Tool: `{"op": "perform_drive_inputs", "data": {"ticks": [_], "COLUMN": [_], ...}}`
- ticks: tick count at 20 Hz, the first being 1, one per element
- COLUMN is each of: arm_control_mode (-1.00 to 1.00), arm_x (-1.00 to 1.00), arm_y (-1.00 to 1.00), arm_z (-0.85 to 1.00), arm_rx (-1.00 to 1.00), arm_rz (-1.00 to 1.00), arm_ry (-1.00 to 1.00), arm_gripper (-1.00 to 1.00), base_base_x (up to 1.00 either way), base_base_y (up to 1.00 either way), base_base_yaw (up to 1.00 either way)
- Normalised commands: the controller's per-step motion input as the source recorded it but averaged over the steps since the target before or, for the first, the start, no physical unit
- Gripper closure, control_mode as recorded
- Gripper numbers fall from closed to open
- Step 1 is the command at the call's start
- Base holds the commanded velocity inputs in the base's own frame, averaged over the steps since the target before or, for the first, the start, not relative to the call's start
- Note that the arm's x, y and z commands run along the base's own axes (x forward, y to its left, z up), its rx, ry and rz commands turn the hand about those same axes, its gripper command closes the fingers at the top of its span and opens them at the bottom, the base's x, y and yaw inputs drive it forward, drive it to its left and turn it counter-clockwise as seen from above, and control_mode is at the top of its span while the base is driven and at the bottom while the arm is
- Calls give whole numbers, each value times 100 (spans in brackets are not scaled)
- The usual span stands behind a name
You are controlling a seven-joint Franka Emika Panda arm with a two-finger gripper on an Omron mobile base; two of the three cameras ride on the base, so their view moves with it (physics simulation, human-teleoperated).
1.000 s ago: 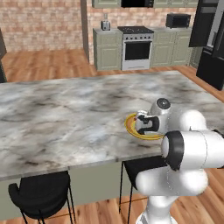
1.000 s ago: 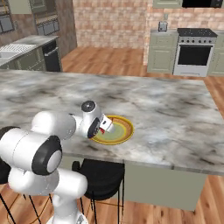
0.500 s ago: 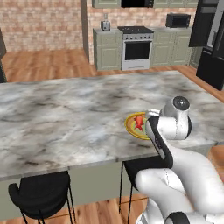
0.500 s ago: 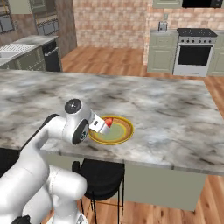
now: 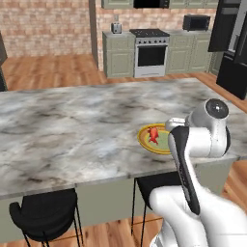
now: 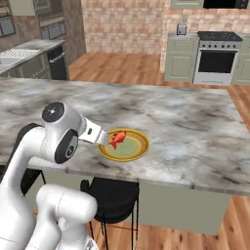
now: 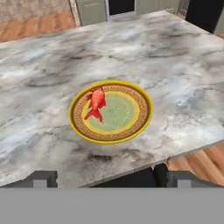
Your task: Take the cheese, fish, and sweet potato from the fridge and place them on the plate on the dining counter to create an appetizer plate.
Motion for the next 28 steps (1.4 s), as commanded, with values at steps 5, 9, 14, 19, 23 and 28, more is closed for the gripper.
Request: {"op": "perform_drive_inputs", "data": {"ticks": [5,9,14,19,23,28], "arm_control_mode": [-100,-100,-100,-100,100,100], "arm_x": [-60,-72,-69,-24,8,0], "arm_y": [45,17,0,0,0,0], "arm_z": [44,0,0,0,0,0], "arm_rx": [0,0,2,0,0,0], "arm_rz": [9,7,11,3,0,0], "arm_ry": [-7,-28,-27,-8,0,0], "arm_gripper": [-100,-100,-100,-100,-100,-100], "base_base_x": [0,0,0,0,0,-19], "base_base_y": [0,0,0,0,0,-15], "base_base_yaw": [0,0,0,0,0,-15]}}
